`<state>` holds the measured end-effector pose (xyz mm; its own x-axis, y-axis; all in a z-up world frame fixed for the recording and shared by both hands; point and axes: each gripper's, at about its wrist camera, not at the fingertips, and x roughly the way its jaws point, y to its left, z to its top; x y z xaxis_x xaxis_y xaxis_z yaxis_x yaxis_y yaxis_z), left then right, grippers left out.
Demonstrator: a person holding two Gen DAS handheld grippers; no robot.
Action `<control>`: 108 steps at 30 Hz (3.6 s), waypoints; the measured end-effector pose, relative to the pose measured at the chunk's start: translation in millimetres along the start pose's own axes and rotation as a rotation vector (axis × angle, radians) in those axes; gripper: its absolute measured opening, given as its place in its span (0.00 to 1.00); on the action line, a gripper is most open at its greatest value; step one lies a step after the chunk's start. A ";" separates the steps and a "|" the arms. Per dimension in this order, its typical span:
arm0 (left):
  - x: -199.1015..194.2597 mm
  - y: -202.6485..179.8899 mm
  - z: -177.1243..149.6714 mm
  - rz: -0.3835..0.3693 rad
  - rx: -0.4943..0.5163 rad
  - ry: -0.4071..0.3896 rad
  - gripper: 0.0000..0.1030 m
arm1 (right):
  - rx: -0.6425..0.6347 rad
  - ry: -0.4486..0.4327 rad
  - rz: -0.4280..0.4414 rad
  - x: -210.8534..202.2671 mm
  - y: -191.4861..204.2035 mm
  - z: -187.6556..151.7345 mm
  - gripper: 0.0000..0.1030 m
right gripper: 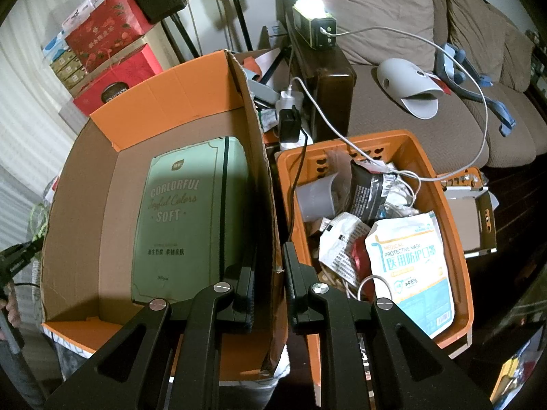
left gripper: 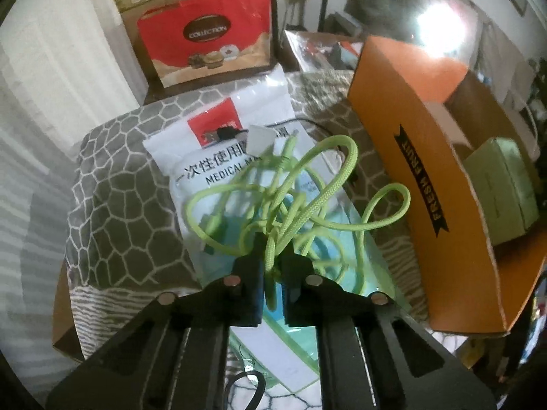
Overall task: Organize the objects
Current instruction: 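Grasp the lime-green braided cable with the left gripper and lift, then carry the cable with the left gripper and drop it into the box, then return the left gripper to the mask bag on the table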
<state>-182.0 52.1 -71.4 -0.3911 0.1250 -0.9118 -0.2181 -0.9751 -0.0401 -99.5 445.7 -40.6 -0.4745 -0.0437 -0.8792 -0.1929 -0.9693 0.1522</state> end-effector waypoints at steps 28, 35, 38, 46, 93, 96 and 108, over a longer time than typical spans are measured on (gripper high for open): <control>-152.1 -11.0 45.5 -0.353 -0.123 -0.278 0.06 | 0.006 -0.002 0.004 -0.2 -0.4 0.0 0.14; -197.5 -34.8 64.1 -0.376 -0.075 -0.353 0.06 | 0.007 -0.003 0.005 -0.2 -0.6 0.1 0.14; -205.2 -47.5 67.8 -0.387 -0.055 -0.364 0.06 | 0.005 -0.003 0.005 -0.3 -0.7 0.1 0.14; -183.3 -89.0 70.8 -0.423 -0.004 -0.311 0.06 | 0.006 -0.002 0.005 -0.2 0.3 -0.4 0.14; -49.8 -165.3 19.7 -0.125 0.216 -0.088 0.80 | 0.008 0.001 0.009 1.8 3.0 -3.9 0.14; -65.5 -153.2 20.4 -0.092 0.207 -0.142 0.89 | 0.009 0.001 0.010 1.8 3.7 -4.2 0.14; -90.1 -85.9 11.2 -0.080 0.139 -0.184 1.00 | 0.010 0.001 0.011 2.2 2.5 -4.8 0.14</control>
<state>-138.0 126.7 18.7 -0.5213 0.2448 -0.8175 -0.3708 -0.9278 -0.0414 -96.9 442.0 -44.3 -0.4756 -0.0544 -0.8780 -0.1959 -0.9665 0.1660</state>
